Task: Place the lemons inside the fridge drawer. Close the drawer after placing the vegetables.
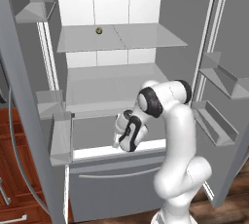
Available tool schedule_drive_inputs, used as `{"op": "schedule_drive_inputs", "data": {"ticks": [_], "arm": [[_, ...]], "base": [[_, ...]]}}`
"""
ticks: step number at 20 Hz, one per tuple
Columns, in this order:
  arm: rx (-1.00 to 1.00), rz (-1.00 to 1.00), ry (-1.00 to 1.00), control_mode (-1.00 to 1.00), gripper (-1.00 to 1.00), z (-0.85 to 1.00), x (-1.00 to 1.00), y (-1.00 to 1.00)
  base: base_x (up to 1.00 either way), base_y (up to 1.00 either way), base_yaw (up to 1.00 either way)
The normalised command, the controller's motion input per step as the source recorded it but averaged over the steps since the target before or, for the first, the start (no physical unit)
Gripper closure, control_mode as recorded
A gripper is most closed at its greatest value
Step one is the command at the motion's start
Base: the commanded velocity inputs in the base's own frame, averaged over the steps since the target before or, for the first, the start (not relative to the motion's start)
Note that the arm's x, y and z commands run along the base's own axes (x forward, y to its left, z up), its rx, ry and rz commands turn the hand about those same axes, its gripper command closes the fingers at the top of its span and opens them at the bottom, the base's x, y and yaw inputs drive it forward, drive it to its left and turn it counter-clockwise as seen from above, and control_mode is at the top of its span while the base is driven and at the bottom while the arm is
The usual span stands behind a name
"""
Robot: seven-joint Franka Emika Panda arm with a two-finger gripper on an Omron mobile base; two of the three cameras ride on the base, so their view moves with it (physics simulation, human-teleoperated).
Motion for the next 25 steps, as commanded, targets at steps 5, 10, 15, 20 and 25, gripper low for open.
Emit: {"op": "schedule_drive_inputs", "data": {"ticks": [5,10,15,20,25], "arm": [[-0.01,0.0,0.0,-1.0,-1.0,0.26,-0.06,0.0],[-0.02,0.0,0.0,-1.0,-1.0,0.66,-0.37,0.0],[-0.04,0.0,0.0,-1.0,-1.0,0.78,-0.41,0.0],[-0.04,0.0,0.0,-1.0,-1.0,0.75,-0.48,0.0],[-0.02,0.0,0.0,-1.0,-1.0,0.76,-0.56,0.0]], "base": [[0.0,0.0,0.0],[0.0,0.0,0.0],[0.0,0.0,0.0],[0.0,0.0,0.0],[0.0,0.0,0.0]]}}
